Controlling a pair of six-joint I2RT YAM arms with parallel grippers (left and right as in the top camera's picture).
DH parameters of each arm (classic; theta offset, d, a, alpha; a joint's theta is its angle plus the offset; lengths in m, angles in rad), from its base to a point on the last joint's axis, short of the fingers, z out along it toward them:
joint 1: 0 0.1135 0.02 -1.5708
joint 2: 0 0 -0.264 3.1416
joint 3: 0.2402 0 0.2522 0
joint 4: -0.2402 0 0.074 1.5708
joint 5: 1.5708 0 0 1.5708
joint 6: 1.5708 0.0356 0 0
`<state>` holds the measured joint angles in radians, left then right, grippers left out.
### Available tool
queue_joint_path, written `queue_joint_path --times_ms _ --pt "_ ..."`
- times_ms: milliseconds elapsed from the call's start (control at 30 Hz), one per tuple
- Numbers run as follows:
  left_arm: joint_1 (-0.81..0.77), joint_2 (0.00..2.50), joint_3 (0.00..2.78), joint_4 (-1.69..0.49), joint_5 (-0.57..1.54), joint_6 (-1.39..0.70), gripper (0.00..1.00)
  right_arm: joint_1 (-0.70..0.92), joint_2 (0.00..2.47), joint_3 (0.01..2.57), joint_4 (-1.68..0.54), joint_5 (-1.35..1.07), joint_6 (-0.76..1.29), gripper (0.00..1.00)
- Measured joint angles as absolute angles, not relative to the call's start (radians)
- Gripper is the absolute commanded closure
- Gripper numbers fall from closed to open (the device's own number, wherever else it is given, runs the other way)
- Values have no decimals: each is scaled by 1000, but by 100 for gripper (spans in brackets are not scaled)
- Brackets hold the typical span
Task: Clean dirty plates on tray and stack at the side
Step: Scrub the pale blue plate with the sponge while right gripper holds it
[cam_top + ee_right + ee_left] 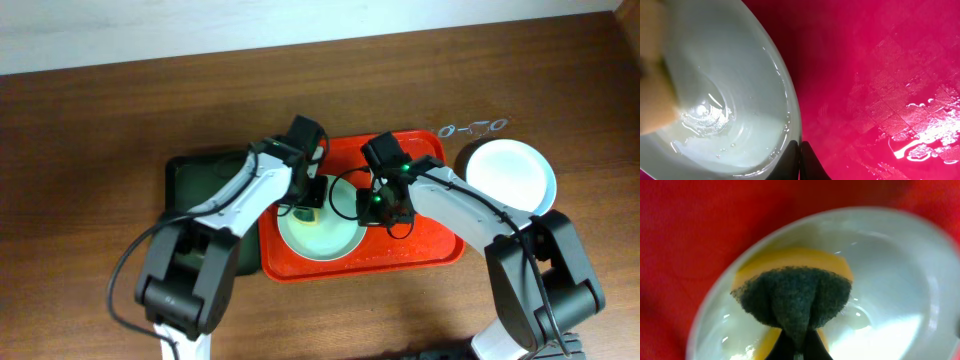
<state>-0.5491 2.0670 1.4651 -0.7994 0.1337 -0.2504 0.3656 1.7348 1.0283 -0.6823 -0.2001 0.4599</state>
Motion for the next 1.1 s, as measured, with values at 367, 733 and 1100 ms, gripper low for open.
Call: queue_joint_path --times_ms 367,733,1100 --pt "-529 2114 1481 -845 422 -162 100 366 1735 1028 -683 -199 460 96" --pt "-521 1928 1452 -868 89 -262 100 366 1735 1028 -683 -200 459 96" --pt "-527 1963 1317 -733 78 -316 100 366 1735 1028 -680 -200 459 96"
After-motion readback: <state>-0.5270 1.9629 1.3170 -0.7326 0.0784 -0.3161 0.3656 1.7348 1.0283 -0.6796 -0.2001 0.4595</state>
